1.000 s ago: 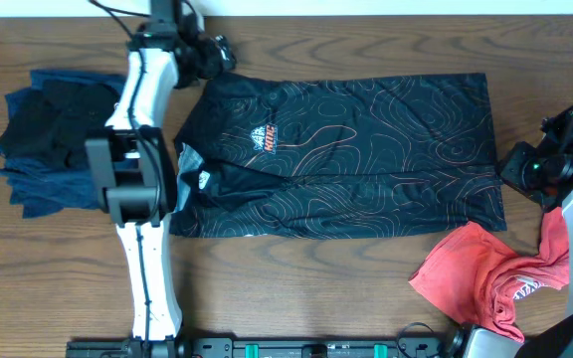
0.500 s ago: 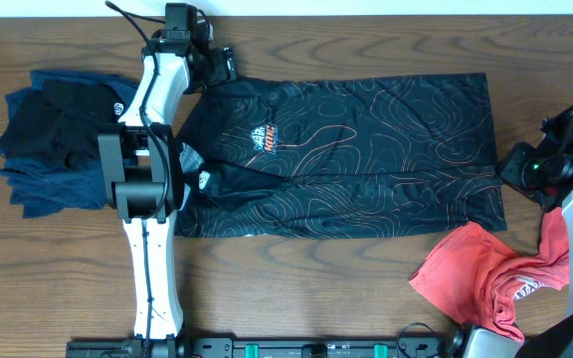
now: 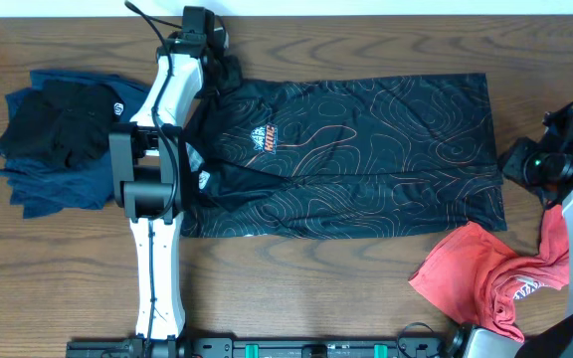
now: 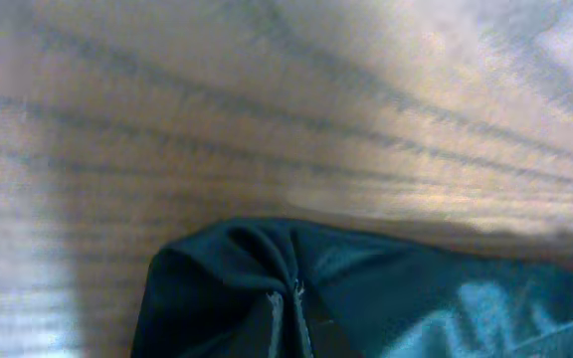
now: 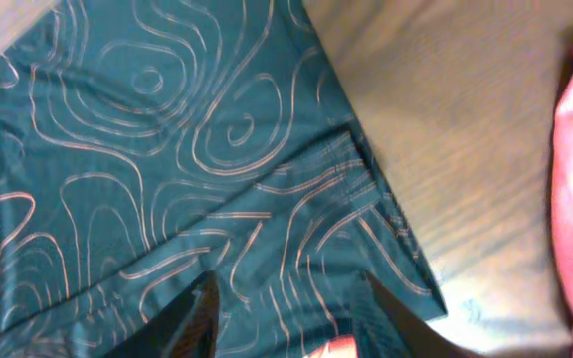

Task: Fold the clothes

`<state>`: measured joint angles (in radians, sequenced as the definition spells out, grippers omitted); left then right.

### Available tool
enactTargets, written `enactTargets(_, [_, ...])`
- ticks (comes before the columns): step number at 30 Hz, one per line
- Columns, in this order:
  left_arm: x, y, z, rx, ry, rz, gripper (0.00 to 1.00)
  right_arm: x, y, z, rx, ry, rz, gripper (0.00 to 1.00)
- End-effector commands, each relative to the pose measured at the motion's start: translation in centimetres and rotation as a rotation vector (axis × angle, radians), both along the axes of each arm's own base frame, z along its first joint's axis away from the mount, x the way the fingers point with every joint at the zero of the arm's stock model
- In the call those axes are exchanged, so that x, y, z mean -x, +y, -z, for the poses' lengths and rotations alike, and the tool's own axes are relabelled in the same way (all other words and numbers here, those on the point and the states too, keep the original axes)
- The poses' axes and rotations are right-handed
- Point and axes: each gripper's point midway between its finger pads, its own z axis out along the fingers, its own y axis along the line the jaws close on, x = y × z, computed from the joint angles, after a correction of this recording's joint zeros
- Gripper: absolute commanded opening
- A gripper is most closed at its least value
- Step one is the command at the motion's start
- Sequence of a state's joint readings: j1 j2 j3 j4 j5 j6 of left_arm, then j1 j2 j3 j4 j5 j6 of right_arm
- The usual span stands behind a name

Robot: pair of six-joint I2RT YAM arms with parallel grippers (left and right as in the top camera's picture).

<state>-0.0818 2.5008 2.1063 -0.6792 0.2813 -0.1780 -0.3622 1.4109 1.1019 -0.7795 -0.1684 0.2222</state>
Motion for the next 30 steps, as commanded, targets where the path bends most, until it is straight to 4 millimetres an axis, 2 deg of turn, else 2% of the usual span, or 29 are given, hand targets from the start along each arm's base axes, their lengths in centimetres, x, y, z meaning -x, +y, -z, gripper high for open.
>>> enactTargets(1, [0.1, 0.7, 1.0, -0.015, 0.025, -0.005, 0.06, -0.8, 0.2, -0.2, 0.014, -0.028, -0.033, 0.42])
enactTargets(7, [0.9, 0.7, 0.6, -0.009, 0.057, -0.021, 0.06, -3.9, -0.8, 0.4, 0.042, -0.102, -0.035, 0.40])
enactTargets(11, [1.3, 0.5, -0.3, 0.009, 0.066, -0.025, 0.06, -7.8, -1.4, 1.7, 0.070, -0.180, -0.055, 0.40])
enactTargets(14, [1.5, -0.2, -1.2, 0.047, 0.067, -0.010, 0.06, -10.9, -1.5, 2.7, 0.095, -0.254, -0.074, 0.45])
enactTargets(15, [1.6, -0.4, -1.4, 0.057, 0.066, -0.007, 0.06, -11.9, -1.5, 3.1, 0.102, -0.276, -0.079, 0.53])
enactTargets(16, [1.6, -0.4, -1.6, 0.061, 0.067, -0.005, 0.06, -12.8, -1.5, 3.5, 0.107, -0.297, -0.087, 0.61])
enactTargets(18, [1.8, -0.5, -1.7, 0.065, 0.072, -0.003, 0.06, -14.6, -1.1, 4.6, 0.101, -0.335, -0.115, 0.68])
enactTargets(24, [2.0, -0.5, -1.6, 0.064, 0.083, -0.004, 0.06, -18.8, -1.1, 9.1, 0.082, -0.313, -0.137, 0.72])
enactTargets(30, [2.0, -0.5, -1.6, 0.063, 0.082, -0.004, 0.06, -22.0, -2.0, 12.3, 0.060, -0.251, -0.137, 0.74])
